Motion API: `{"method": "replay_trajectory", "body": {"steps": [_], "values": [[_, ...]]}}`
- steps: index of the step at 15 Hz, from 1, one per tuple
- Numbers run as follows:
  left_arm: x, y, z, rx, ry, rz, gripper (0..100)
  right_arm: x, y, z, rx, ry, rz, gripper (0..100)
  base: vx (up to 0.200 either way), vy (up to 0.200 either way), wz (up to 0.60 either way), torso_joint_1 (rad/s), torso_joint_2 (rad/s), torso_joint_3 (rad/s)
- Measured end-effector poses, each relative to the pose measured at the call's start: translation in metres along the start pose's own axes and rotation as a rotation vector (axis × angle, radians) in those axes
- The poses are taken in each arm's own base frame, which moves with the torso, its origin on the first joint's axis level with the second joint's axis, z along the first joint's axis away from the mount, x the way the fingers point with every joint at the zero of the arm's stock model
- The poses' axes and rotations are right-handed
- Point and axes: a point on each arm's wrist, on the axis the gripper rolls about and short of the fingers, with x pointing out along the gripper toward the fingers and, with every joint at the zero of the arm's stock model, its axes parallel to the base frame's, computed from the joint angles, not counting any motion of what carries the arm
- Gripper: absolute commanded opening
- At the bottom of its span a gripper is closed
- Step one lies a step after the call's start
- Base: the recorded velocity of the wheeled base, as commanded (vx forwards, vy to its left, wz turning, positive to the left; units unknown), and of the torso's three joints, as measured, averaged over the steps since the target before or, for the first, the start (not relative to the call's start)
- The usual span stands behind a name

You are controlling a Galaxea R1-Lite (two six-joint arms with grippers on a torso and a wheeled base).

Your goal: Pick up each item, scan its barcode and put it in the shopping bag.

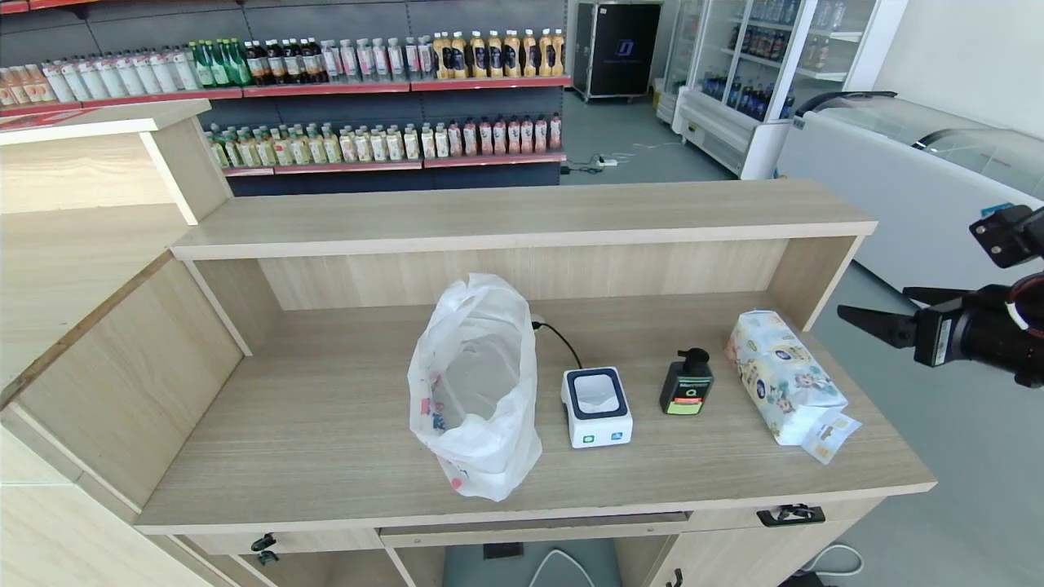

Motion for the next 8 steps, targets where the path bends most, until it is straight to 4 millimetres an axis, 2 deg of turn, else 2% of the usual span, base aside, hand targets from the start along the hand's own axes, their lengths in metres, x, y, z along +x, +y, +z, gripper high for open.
{"method": "replay_trajectory", "body": {"steps": [5, 8], "values": [[0.0, 0.0, 0.0, 0.0, 0.0, 0.0, 100, 0.022, -0.048, -0.054, -0.033, 0.091, 0.121, 100, 0.0, 0.0, 0.0, 0.0, 0.0, 0.0], [0.0, 0.0, 0.0, 0.0, 0.0, 0.0, 100, 0.034, -0.058, -0.075, -0.003, 0.121, 0.171, 100, 0.0, 0.0, 0.0, 0.0, 0.0, 0.0]]}}
